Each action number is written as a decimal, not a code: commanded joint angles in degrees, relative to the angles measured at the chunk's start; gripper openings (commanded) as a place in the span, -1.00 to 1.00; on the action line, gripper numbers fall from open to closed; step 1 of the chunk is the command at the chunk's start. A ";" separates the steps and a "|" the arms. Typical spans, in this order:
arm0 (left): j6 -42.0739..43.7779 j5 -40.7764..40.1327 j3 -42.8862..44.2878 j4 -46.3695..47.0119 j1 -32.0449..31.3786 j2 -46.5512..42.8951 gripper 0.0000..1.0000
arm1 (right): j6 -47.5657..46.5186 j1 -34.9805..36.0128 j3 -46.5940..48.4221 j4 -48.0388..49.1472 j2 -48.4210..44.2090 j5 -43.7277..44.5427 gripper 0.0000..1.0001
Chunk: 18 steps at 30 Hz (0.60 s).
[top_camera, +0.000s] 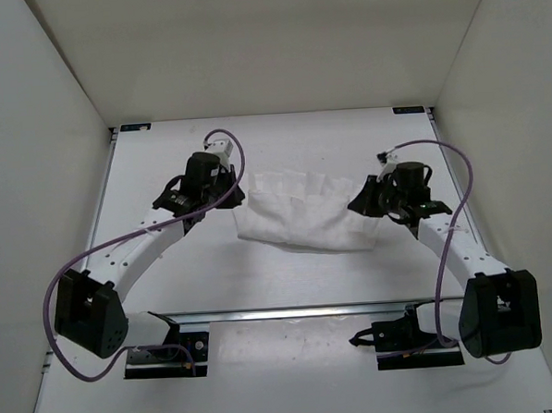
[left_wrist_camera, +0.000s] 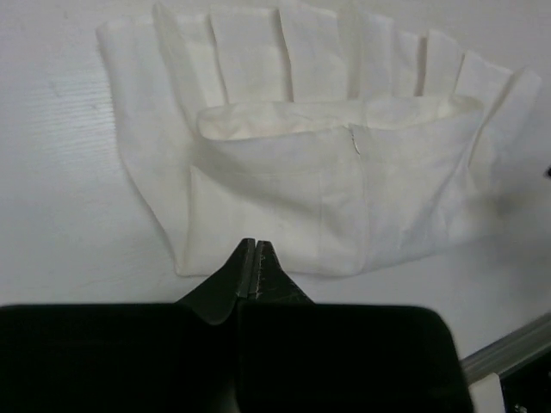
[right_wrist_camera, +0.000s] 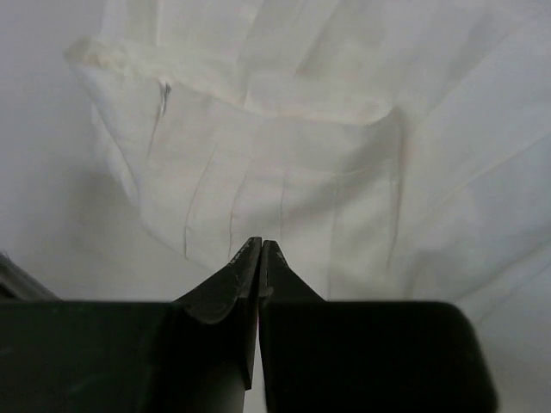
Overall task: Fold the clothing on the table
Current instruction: Fold the skirt
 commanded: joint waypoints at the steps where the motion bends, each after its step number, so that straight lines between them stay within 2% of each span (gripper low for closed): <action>1: -4.32 5.35 -4.85 6.72 -0.94 0.13 -1.00 | 2.41 4.42 -4.15 5.26 2.78 -2.65 -1.00; 5: -4.59 6.58 -3.27 9.88 -3.05 6.01 -1.00 | 2.24 6.36 -2.58 7.20 8.66 -2.74 -1.00; 10: -8.18 10.01 -0.29 16.30 -2.53 15.15 -1.00 | 0.66 6.02 1.64 8.52 16.74 -3.36 -1.00; 18: -9.07 4.05 9.91 14.74 -2.27 32.38 -1.00 | -1.98 1.80 7.27 7.38 27.04 -1.96 -0.99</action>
